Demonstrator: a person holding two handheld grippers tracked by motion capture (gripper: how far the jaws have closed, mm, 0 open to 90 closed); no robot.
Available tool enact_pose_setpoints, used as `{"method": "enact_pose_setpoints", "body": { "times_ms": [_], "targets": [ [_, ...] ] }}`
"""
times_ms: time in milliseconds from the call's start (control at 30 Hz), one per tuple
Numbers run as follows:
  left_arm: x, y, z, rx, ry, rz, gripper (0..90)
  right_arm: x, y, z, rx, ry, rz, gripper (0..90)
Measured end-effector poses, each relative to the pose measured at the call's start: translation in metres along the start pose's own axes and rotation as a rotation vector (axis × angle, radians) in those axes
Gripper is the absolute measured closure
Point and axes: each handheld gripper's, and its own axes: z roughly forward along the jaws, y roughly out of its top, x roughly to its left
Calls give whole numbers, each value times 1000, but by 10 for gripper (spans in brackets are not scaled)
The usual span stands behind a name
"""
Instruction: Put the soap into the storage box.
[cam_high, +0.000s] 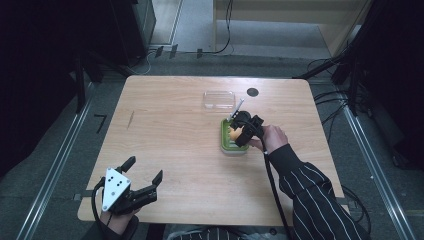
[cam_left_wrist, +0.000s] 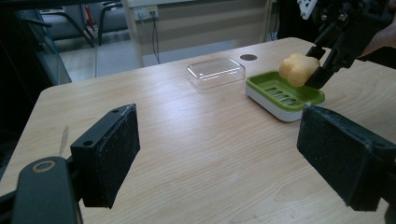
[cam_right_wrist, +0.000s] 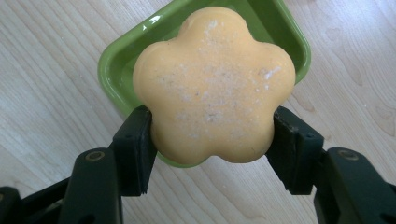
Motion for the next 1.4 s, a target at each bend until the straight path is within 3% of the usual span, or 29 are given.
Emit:
{"method": "enact_pose_setpoints", "body": {
  "times_ms": [600,1400],
  "targets": [
    [0,0,0,-2,1,-5,137,-1,14,19,20,10,-13,397],
    [0,0,0,0,1,-2,137,0,23,39,70,-27,-27,397]
  ]
}}
